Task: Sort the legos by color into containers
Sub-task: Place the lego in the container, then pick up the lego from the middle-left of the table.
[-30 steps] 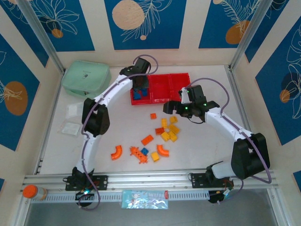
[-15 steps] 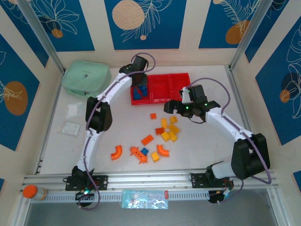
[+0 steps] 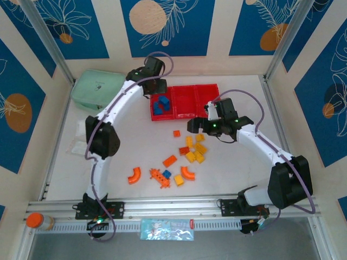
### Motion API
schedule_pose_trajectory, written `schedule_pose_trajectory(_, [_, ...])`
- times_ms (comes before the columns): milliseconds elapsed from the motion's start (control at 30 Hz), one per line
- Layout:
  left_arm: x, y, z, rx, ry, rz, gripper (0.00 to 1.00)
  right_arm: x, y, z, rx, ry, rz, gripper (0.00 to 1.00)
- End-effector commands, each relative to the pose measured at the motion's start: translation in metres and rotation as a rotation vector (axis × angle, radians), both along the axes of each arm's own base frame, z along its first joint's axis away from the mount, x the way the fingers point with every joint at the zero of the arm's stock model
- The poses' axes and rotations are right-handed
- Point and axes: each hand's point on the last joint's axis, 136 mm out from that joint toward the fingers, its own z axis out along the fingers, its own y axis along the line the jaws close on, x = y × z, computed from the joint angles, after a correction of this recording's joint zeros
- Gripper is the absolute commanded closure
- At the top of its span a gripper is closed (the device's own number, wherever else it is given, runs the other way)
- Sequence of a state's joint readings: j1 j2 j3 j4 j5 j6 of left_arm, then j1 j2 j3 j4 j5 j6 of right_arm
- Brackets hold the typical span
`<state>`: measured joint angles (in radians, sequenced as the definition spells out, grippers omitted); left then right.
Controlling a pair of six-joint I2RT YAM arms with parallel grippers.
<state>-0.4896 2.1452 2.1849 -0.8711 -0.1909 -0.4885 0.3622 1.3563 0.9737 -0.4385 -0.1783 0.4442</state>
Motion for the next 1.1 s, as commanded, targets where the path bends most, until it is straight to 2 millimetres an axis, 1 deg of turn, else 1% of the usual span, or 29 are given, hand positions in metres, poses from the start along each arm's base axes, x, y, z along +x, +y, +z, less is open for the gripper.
schedule_pose_trajectory(0, [-0.032, -0.001, 0.006, -0.028, 0.033, -0.033, 0.37, -0.011, 0.009, 0.013, 0.019, 0.001, 0.054, 0.01])
schedule_pose_trajectory(67, [-0.052, -0.006, 0.004, -0.044, 0.041, -0.056, 0.36, -0.018, 0.012, 0.010, 0.020, 0.018, 0.066, 0.01])
schedule_pose_trajectory(133, [-0.073, -0.010, -0.002, -0.045, 0.058, -0.082, 0.36, -0.025, 0.016, 0.007, 0.023, 0.037, 0.080, 0.01])
schedule_pose_trajectory(200, [-0.096, -0.010, -0.010, -0.031, 0.085, -0.094, 0.36, -0.034, 0.020, 0.003, 0.026, 0.062, 0.095, 0.01])
schedule_pose_trajectory(367, [-0.157, -0.013, -0.037, -0.067, 0.176, -0.140, 0.35, -0.059, 0.026, -0.007, 0.018, 0.126, 0.134, 0.01])
schedule_pose_trajectory(500, [-0.203, -0.012, -0.060, -0.023, 0.264, -0.175, 0.35, -0.080, 0.027, -0.016, 0.007, 0.176, 0.147, 0.01])
schedule_pose_trajectory(567, [-0.228, -0.014, -0.076, -0.014, 0.326, -0.197, 0.35, -0.090, 0.026, -0.020, -0.001, 0.199, 0.151, 0.01])
schedule_pose_trajectory(667, [-0.256, -0.020, -0.096, -0.003, 0.396, -0.229, 0.34, -0.099, 0.021, -0.027, -0.009, 0.223, 0.136, 0.01])
schedule_pose_trajectory(867, [-0.294, -0.037, -0.119, 0.026, 0.480, -0.254, 0.35, -0.109, 0.010, -0.041, -0.031, 0.251, 0.097, 0.01])
schedule_pose_trajectory(967, [-0.306, -0.046, -0.130, 0.030, 0.514, -0.268, 0.35, -0.111, 0.007, -0.044, -0.035, 0.258, 0.087, 0.01])
schedule_pose_trajectory(1067, [-0.318, -0.049, -0.143, 0.051, 0.553, -0.293, 0.36, -0.113, 0.003, -0.046, -0.037, 0.260, 0.076, 0.01])
